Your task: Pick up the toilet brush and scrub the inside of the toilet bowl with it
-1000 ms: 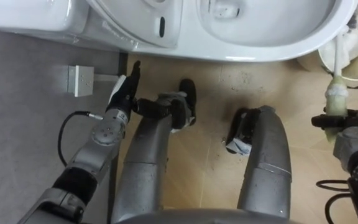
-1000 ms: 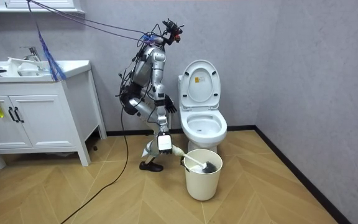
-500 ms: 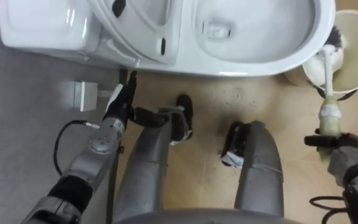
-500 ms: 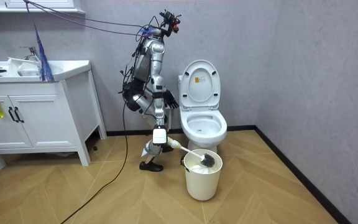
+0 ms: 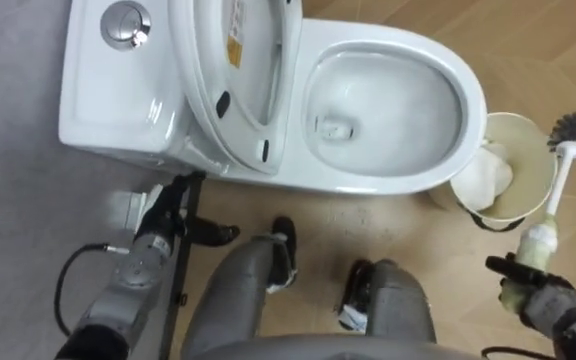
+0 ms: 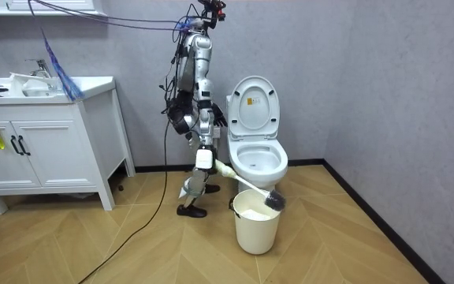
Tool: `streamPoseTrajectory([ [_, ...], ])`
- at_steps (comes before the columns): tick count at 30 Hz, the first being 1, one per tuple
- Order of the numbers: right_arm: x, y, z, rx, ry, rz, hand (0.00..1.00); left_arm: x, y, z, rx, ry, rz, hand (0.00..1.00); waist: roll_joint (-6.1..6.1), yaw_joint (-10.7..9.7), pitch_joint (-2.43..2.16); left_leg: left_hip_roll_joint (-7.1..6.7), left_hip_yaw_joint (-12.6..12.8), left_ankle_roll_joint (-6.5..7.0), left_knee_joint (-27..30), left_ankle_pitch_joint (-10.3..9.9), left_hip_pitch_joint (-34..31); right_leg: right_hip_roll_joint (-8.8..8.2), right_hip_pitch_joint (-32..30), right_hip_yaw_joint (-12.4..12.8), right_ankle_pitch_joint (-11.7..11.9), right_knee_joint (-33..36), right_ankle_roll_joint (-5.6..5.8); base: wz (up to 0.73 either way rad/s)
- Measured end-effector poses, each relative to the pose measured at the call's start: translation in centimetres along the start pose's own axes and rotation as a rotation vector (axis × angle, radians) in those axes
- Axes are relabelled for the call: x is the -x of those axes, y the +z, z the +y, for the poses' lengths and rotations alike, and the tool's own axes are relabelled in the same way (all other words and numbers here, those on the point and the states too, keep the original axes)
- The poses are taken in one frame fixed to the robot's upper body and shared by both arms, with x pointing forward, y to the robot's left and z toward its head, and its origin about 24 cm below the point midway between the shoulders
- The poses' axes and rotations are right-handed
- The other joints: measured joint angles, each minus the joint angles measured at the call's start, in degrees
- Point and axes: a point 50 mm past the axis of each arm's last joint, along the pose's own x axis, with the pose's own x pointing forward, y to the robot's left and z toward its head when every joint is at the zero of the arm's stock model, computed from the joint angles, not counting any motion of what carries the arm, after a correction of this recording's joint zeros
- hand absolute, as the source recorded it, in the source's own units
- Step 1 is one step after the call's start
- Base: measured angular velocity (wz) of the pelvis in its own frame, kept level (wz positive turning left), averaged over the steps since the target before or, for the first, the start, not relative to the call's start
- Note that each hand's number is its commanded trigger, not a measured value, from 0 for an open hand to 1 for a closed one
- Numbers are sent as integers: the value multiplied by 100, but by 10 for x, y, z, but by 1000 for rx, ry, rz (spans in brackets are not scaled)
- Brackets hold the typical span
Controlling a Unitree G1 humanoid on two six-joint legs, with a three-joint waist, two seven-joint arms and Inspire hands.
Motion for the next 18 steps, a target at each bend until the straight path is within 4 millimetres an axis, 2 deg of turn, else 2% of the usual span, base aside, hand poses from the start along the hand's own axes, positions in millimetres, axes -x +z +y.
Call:
streamPoseTrajectory([
  [1, 0, -6, -1, 1, 3, 15, 100, 2, -6, 5, 10, 20, 19, 0, -2, 14, -19, 19, -23, -13, -50, -3, 105, 64, 158, -15, 44, -162, 8, 0],
  [5, 0, -24, -7, 13, -7, 59, 100, 11, -30, 14, 29, 57, 93, 0, -14, 14, -32, 16, -83, -39, -304, 8, 567, 150, 726, -88, 176, -639, 39, 1],
  [7, 0, -32, -8, 36, -10, 64, 100, 19, -43, 18, 45, 76, 129, 0, -20, 5, -42, 18, -151, -60, -414, 4, 765, 192, 1015, -208, 264, -915, 32, 9],
  [11, 1, -41, -10, 114, -10, 54, 100, 37, -72, 19, 62, 94, 214, 0, -122, 22, -50, -28, -159, -102, -709, 3, 1340, 233, 1652, -251, 339, -1361, 72, 2],
  [18, 4, -23, 1, 379, -21, -119, 100, 56, -102, 27, 87, 138, 316, 0, -158, 66, -47, -8, -212, -194, -792, -61, 1726, 365, 2182, -333, 426, -1751, 24, 1],
])
